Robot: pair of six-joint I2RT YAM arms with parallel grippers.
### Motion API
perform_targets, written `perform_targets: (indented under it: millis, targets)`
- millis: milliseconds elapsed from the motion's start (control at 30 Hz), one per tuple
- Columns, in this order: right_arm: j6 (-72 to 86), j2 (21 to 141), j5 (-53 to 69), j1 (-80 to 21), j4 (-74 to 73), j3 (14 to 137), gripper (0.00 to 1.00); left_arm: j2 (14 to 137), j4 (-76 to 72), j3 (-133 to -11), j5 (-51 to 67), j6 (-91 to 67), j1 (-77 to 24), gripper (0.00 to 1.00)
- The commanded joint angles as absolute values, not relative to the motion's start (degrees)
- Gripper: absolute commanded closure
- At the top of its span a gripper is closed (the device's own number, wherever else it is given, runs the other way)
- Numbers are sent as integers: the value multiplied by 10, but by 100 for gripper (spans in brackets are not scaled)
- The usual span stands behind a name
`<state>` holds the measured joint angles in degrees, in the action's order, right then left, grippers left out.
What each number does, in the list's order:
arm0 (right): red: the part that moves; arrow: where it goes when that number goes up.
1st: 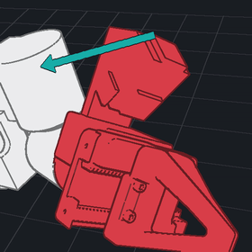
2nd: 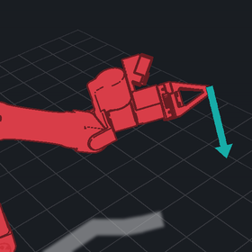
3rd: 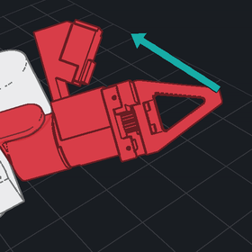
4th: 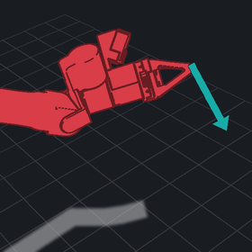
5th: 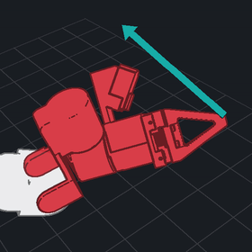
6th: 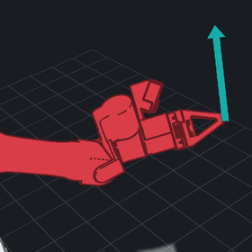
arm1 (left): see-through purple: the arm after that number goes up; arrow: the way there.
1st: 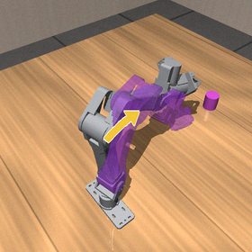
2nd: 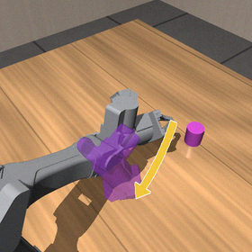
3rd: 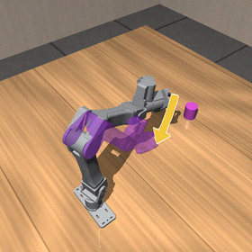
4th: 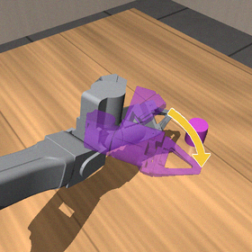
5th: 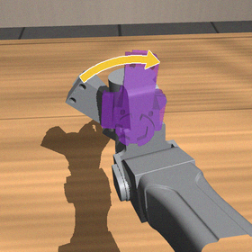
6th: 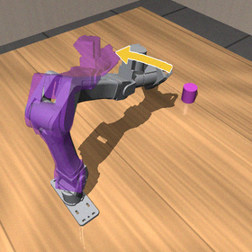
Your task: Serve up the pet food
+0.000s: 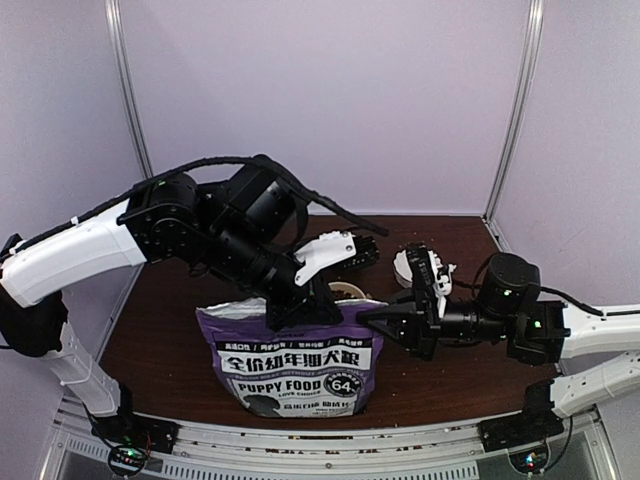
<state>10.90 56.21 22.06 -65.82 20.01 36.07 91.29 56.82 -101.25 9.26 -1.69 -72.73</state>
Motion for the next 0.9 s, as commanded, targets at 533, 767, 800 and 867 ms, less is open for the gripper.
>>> perform_targets:
  millis: [533,767,800,867]
  targets:
    - [143,613,263,-657,269,399,83,900,560,-1005,89,-15,-720,100]
    - [139,607,254,-657,255,396,91,898,560,-1005,89,-13,-721,100]
    - [140,608,255,-657,254,397,93,898,560,-1005,89,-12,-721,100]
    - [140,610,255,-657,256,397,99,897,560,-1005,91,-11,-721,100]
